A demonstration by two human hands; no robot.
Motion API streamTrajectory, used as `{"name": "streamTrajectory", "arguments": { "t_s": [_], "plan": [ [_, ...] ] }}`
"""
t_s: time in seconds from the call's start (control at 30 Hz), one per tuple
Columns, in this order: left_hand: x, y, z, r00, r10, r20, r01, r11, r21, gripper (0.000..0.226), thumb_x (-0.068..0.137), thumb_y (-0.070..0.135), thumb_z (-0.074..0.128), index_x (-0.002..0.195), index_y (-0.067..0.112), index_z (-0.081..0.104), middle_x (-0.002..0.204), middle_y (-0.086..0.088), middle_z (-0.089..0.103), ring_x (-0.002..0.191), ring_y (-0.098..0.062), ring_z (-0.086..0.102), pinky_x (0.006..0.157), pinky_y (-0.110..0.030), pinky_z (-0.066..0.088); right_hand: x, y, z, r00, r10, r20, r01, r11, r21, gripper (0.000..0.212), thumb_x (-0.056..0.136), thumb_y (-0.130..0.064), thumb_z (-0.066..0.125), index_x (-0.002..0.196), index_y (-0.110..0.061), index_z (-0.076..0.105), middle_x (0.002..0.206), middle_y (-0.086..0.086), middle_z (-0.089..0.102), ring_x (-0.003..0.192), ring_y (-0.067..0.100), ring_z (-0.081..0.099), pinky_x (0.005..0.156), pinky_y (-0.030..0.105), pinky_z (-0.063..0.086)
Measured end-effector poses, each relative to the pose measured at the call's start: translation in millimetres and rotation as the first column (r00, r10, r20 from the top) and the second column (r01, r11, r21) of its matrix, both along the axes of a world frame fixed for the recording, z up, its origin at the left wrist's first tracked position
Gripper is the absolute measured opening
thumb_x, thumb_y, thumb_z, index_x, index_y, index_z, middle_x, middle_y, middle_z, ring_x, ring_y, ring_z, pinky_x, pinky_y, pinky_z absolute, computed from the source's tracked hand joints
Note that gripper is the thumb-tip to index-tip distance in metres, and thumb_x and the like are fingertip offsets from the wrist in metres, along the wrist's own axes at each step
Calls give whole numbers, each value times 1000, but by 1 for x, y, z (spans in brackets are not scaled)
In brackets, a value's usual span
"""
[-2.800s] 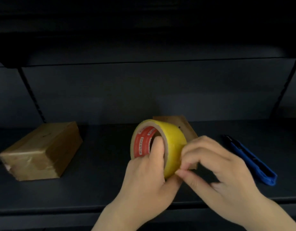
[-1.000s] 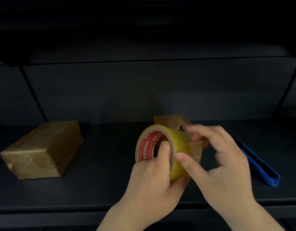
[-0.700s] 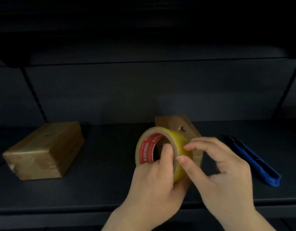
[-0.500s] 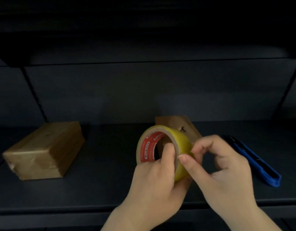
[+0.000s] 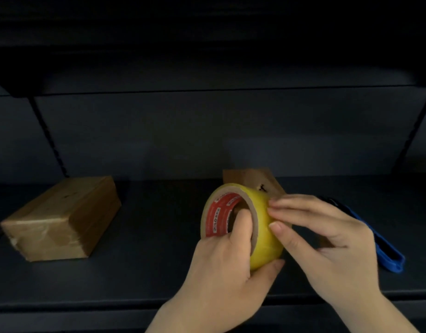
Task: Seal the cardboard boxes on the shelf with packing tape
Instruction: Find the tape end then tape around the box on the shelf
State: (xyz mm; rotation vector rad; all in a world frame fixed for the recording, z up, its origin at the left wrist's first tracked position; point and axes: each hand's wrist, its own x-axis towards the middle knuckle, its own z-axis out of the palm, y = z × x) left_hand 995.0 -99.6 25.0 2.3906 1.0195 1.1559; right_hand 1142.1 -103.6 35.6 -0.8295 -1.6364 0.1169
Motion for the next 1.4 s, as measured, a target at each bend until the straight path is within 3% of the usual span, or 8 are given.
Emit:
{"name": "streamTrajectory", "arguments": {
  "t_s": [0.3, 0.6, 0.67, 0.8, 0.93, 1.07, 1.27, 1.4],
  "plan": [
    [-5, -1, -7, 999, -16, -42, 14, 999, -41, 42, 76, 52, 56, 92, 56, 17, 80, 22, 52, 83, 1, 56, 64, -15, 48, 17, 5, 19, 975, 197, 106, -171, 961, -220, 14, 67, -36, 76, 77, -28, 71, 86, -14, 65, 87, 9, 63, 74, 17, 50],
    [-8, -4, -10, 999, -5, -41, 2, 998, -60, 55, 78, 52, 57, 91, 67, 6, 90, 31, 47, 95, 6, 49, 68, -17, 50, 17, 10, 25, 876, 217, 431, -123, 964, -235, 6, 85, -38, 49, 79, -39, 49, 85, -21, 50, 91, 3, 49, 78, 11, 39],
    [-10, -4, -7, 999, 15, -30, -16, 998, -58, 62, 77, 52, 58, 91, 73, 1, 93, 35, 46, 96, 8, 48, 70, -16, 50, 14, 9, 23, 911, 190, 366, -127, 973, -191, 2, 83, -36, 53, 83, -38, 53, 90, -21, 52, 91, 0, 52, 78, 8, 40],
    [-10, -5, -2, 1000, 13, -10, -14, 998, -66, 58, 73, 54, 53, 92, 72, 2, 95, 29, 51, 92, 4, 53, 70, -24, 53, 11, 7, 11, 966, 128, 224, -110, 990, -93, 39, 76, -34, 63, 113, -24, 64, 106, -21, 62, 102, -2, 57, 84, 10, 45],
    [-10, -5, -4, 1000, 9, 3, -9, 998, -56, 57, 73, 54, 54, 99, 71, 7, 94, 27, 53, 91, 4, 55, 67, -20, 50, 6, 4, 3, 991, 96, 91, -97, 995, -2, 24, 73, -26, 67, 94, -15, 70, 96, -11, 69, 94, 2, 65, 81, 16, 50],
    [-10, -3, -8, 1000, 9, -6, -9, 999, -33, 59, 76, 52, 56, 98, 71, 5, 90, 29, 51, 95, 6, 51, 74, -16, 47, 5, 3, 3, 992, 121, 24, -119, 990, -81, 15, 69, -29, 74, 84, -25, 74, 87, -14, 70, 90, 5, 65, 78, 15, 50],
    [-10, 0, -11, 997, -6, -81, 7, 1000, 11, 49, 78, 50, 56, 93, 53, 9, 76, 26, 47, 81, 2, 57, 70, -12, 47, 11, 6, 18, 967, 219, 132, -178, 947, -268, 9, 71, -40, 63, 75, -33, 67, 87, -15, 62, 86, 3, 59, 72, 8, 44],
    [-12, 0, -12, 994, 13, -110, -12, 1000, 9, 52, 77, 56, 53, 89, 66, 4, 79, 31, 42, 74, 11, 53, 71, -10, 44, 14, 11, 25, 923, 279, 263, -190, 928, -320, 8, 77, -40, 56, 75, -34, 60, 84, -17, 56, 87, 3, 52, 75, 9, 40]
  ]
}}
